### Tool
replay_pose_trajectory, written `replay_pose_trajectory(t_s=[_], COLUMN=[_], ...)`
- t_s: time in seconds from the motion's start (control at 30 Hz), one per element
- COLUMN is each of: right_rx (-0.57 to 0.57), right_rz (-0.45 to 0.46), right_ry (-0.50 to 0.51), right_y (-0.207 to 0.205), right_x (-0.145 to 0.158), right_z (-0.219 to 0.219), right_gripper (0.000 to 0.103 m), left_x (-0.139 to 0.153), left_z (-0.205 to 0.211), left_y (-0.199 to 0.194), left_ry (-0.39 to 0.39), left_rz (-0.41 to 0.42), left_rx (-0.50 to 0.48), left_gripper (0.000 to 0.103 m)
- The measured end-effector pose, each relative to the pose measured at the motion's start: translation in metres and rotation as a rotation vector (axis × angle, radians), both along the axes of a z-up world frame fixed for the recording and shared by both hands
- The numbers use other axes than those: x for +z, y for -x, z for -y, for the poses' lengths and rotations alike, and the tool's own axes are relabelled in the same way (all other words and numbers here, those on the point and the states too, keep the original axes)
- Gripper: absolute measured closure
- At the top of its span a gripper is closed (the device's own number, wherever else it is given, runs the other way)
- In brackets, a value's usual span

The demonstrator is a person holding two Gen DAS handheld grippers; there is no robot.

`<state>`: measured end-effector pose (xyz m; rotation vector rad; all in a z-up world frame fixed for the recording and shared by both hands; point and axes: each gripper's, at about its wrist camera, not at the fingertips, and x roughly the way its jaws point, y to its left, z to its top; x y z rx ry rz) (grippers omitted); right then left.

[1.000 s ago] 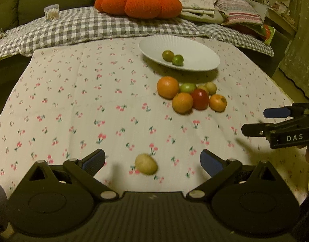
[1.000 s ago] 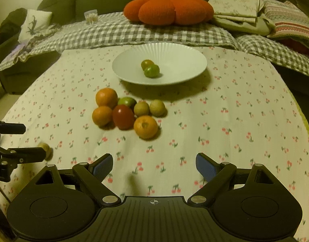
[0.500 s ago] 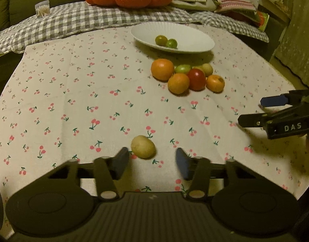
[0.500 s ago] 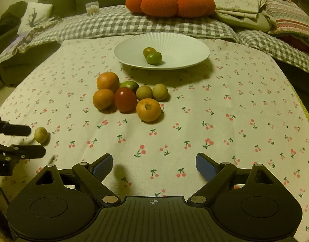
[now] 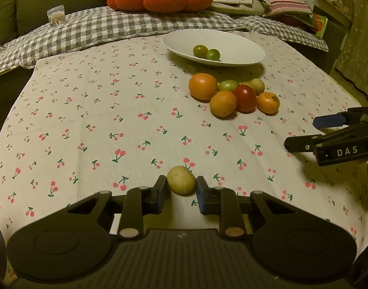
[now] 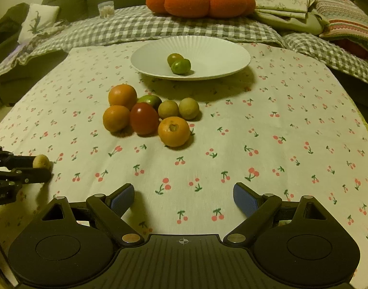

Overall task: Organize fruits
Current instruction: 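Lower the left gripper onto the pale beige fruit and close it, then grasp the blemished tangerine with the right gripper while the left gripper holds the beige fruit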

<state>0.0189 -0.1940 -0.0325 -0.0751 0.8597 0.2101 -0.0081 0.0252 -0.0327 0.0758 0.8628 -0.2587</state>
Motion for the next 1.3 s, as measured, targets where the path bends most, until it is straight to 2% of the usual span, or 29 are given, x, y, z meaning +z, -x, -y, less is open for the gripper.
replay_pose_trajectory(t_s=[0.57, 0.77, 0.93, 1.3], right_rx=[0.029, 0.042, 0.051, 0.069], right_rz=[0.040, 0.046, 0.048, 0.055], right_ry=[-0.012, -0.008, -0.009, 0.004], right_y=[-0.025, -0.035, -0.041, -0.048], right_x=[-0.001, -0.001, 0.001, 0.002], right_z=[-0.008, -0.011, -0.013, -0.018], right_gripper=[0.015, 0.025, 0.040, 0.054], left_x=[0.006, 0.007, 0.008, 0.010], left_z=[0.003, 0.009, 0.013, 0.017], left_y=[-0.017, -0.021, -0.023, -0.027], left_ry=[0.019, 0.023, 0.025, 0.026], left_rz=[0.018, 0.019, 0.019, 0.024], left_rx=[0.020, 0.009, 0.001, -0.007], left_gripper=[0.079, 0.079, 0.079, 0.079])
